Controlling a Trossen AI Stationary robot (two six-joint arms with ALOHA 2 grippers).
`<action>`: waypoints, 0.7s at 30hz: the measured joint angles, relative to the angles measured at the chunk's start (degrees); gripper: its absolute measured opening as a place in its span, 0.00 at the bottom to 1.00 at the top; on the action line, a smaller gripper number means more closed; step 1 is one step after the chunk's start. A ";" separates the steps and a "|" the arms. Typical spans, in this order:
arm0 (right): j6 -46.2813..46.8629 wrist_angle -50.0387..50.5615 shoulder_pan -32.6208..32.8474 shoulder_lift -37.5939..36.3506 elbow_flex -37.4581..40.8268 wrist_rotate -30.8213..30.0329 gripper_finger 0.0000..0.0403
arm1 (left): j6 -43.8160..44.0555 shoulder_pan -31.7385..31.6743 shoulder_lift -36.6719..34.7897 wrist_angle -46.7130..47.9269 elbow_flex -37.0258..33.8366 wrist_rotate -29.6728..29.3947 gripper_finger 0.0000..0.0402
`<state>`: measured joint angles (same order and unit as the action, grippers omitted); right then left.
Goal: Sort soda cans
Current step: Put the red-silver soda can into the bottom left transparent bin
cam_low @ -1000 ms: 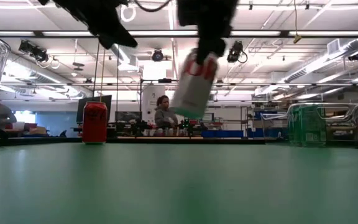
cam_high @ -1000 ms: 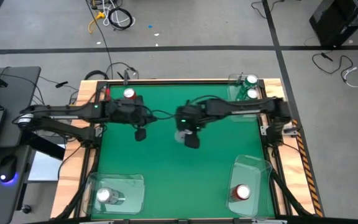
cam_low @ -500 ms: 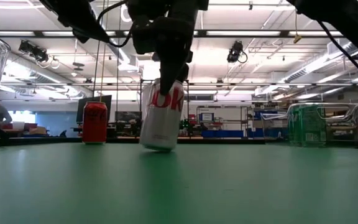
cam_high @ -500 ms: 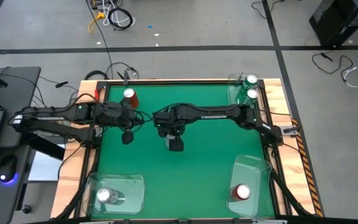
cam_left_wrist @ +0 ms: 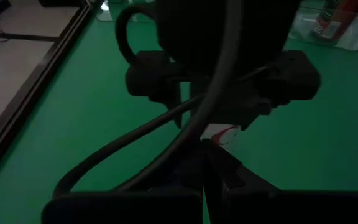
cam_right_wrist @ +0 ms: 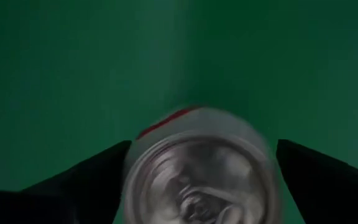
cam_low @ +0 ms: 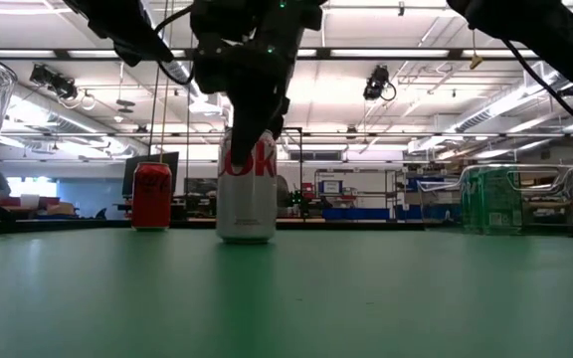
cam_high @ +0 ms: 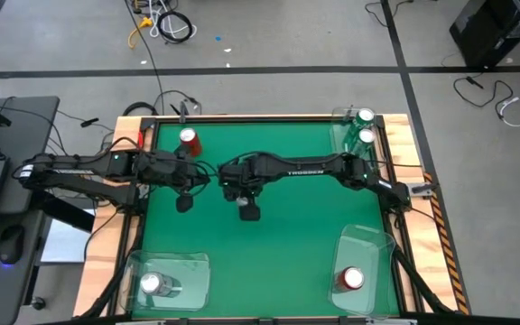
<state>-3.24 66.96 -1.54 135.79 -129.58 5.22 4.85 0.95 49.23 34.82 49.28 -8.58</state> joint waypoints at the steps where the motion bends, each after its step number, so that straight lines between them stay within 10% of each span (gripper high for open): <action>1: -0.18 -0.79 0.00 -0.02 0.00 -0.08 0.97 | 0.12 0.00 0.00 -0.14 0.00 0.00 0.00; 21: -0.87 5.32 0.40 -11.18 -3.50 -3.75 0.88 | 0.32 -0.03 0.56 -5.09 0.07 3.13 0.00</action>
<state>-4.12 72.29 -1.14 124.60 -133.08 1.48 5.17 0.93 49.80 29.73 49.35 -5.45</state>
